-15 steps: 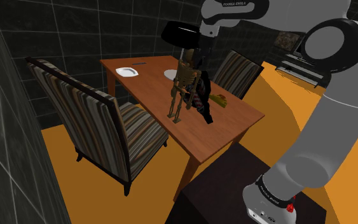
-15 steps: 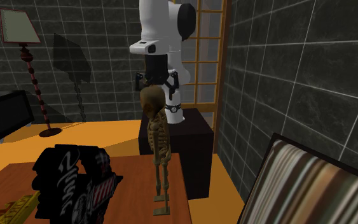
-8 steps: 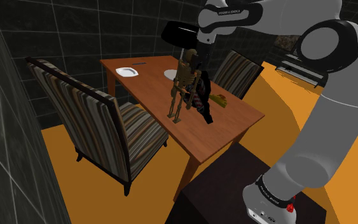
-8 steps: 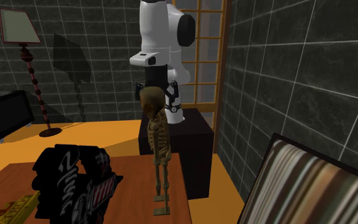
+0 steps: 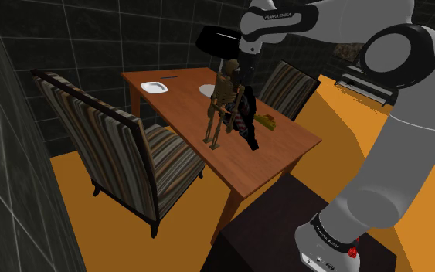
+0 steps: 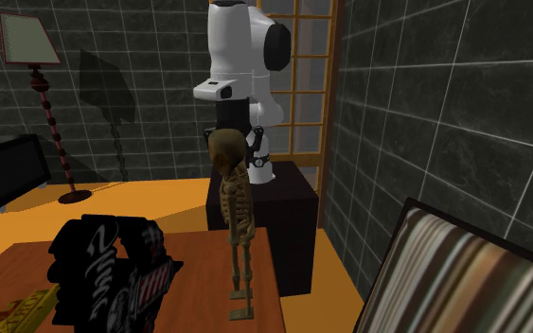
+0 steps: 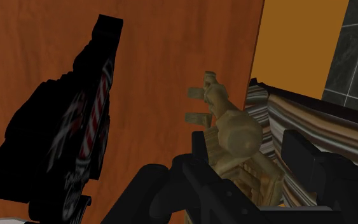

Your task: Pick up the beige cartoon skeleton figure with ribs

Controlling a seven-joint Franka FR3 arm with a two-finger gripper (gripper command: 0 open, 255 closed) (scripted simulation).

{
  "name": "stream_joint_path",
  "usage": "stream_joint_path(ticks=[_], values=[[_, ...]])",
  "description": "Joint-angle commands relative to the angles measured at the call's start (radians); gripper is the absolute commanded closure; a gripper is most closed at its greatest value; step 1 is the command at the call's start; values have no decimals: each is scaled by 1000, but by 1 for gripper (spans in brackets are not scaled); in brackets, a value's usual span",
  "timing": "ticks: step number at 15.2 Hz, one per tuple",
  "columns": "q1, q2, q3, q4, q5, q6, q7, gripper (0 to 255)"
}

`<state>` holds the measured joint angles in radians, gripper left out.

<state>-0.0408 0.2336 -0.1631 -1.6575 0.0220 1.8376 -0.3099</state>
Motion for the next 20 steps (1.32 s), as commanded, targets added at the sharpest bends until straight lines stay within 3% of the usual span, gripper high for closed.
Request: stream_joint_path(ticks=[1, 20], values=[[0, 1, 0, -1, 0, 0, 0, 255], [-3, -4, -2, 195, -1, -201, -1, 255]])
